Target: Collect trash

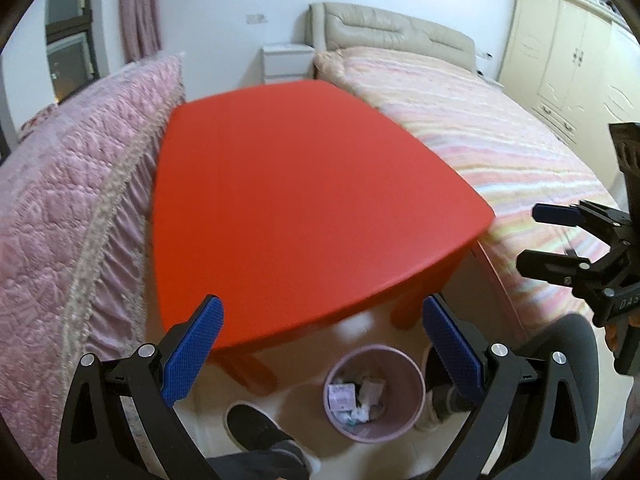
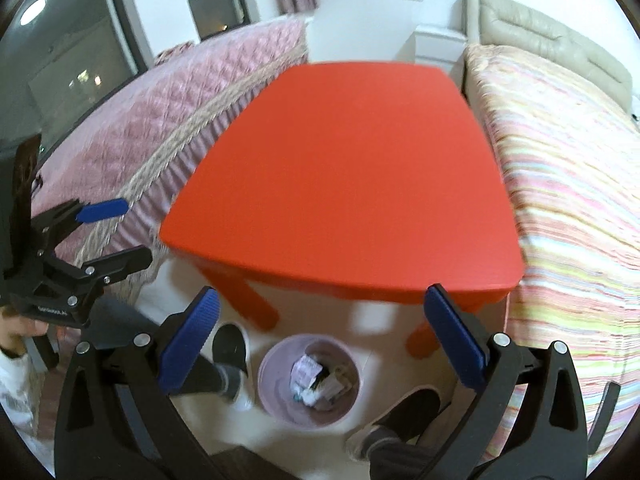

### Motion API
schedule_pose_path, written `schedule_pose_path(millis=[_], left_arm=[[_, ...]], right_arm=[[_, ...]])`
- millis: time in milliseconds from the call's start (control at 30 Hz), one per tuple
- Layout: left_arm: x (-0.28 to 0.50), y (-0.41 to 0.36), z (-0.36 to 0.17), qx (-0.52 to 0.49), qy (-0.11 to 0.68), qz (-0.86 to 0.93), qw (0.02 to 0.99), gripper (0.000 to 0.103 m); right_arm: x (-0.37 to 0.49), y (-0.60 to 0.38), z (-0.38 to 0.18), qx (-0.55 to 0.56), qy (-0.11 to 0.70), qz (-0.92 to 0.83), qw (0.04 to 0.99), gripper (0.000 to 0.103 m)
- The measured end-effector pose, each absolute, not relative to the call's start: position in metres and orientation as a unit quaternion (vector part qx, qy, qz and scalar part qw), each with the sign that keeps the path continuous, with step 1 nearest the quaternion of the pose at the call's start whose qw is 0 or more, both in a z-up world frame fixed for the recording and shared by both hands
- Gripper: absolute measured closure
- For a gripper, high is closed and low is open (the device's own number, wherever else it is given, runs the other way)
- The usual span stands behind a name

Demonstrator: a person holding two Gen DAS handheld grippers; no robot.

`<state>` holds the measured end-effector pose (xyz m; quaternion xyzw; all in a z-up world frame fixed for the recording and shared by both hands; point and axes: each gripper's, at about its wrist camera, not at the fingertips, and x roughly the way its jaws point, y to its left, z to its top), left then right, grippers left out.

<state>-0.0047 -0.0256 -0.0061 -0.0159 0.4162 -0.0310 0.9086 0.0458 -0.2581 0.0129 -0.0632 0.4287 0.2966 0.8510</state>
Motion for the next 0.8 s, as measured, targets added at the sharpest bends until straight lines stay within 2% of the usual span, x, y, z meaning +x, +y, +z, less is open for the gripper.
schedule_pose_path(millis=[367,800], left_arm=[[0.007,-0.019,0.036,0.006,0.367,0.037,0.929,0.008],[0.007,-0.014,0.05,-0.021,0.368,0.054,0.928,0.006]], right_arm=[[0.06,-0.248,0.054,-0.061,0.383,0.296,0.873,0.003],[0.06,-0.247,0.069,-0.062,0.368,0.306,0.876,0.003]])
